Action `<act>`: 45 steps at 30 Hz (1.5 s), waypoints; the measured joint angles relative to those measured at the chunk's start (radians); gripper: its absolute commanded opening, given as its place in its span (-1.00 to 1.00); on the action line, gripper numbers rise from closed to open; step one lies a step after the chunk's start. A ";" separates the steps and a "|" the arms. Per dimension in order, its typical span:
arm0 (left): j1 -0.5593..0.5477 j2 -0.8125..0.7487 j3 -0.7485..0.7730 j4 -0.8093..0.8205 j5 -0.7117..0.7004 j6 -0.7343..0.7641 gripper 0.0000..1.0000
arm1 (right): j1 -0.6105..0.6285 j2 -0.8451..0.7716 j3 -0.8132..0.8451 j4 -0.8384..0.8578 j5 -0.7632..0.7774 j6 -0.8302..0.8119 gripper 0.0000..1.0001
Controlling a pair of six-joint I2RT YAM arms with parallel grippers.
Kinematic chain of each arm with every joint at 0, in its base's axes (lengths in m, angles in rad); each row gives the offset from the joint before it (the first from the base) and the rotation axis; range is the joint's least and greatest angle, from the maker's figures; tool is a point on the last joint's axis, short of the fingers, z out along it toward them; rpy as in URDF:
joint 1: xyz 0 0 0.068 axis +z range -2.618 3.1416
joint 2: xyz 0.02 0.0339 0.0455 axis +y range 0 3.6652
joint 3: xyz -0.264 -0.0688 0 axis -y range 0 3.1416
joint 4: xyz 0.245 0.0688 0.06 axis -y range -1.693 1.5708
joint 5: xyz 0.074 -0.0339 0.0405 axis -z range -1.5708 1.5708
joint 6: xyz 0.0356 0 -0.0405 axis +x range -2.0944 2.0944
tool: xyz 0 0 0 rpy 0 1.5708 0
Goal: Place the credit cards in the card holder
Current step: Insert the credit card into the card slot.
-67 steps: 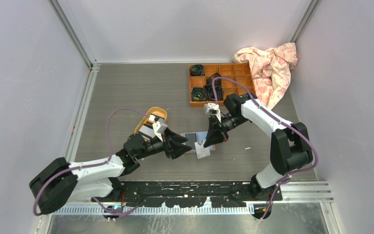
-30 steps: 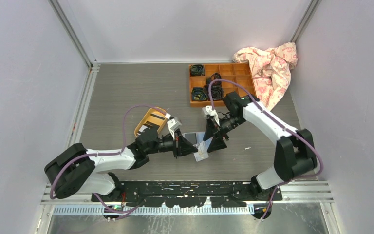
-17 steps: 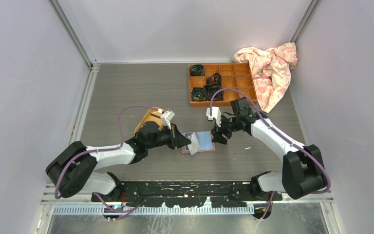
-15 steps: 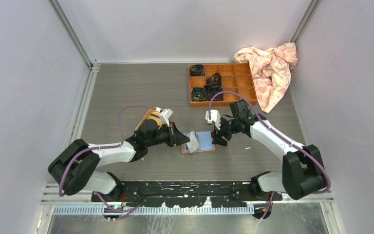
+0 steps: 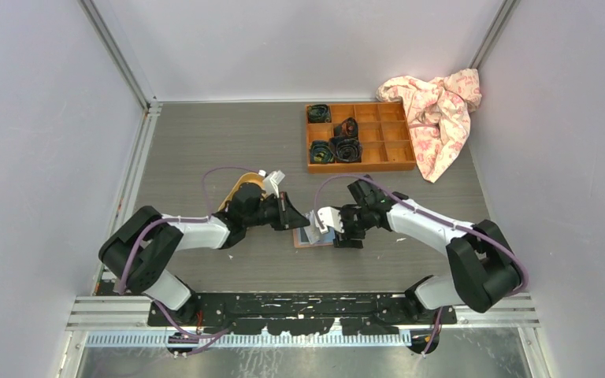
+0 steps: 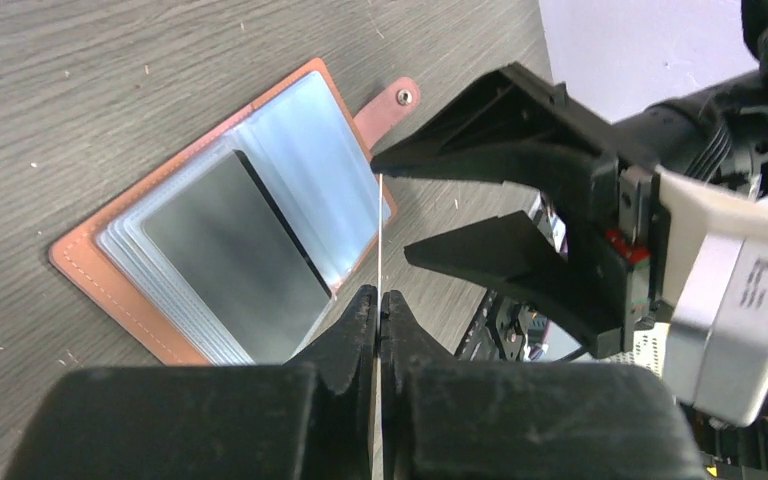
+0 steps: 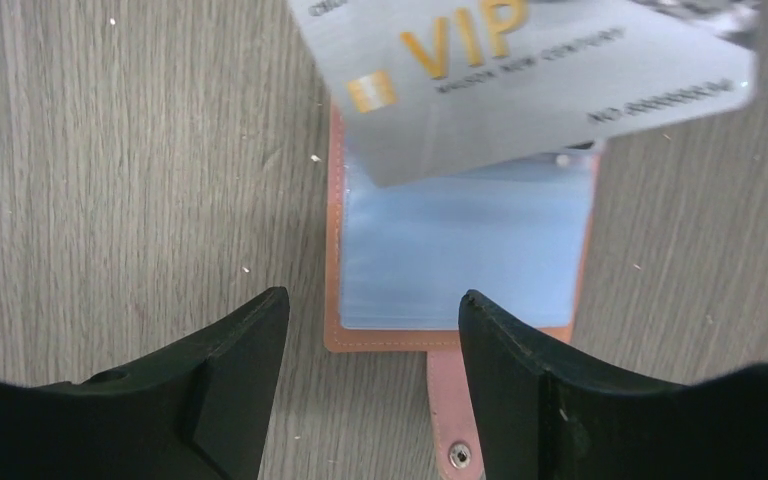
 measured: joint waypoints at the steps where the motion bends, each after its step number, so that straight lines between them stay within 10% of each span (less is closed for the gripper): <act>1: 0.004 0.008 0.006 0.000 0.004 -0.001 -1.00 | 0.009 0.007 -0.002 0.000 0.011 -0.013 0.35; 19: 0.032 0.121 0.071 -0.077 0.036 -0.019 -1.00 | 0.048 0.043 -0.013 -0.001 0.135 -0.113 -0.13; 45: 0.036 0.159 0.148 -0.212 0.004 -0.026 -1.00 | 0.058 0.046 -0.012 -0.016 0.145 -0.118 -0.25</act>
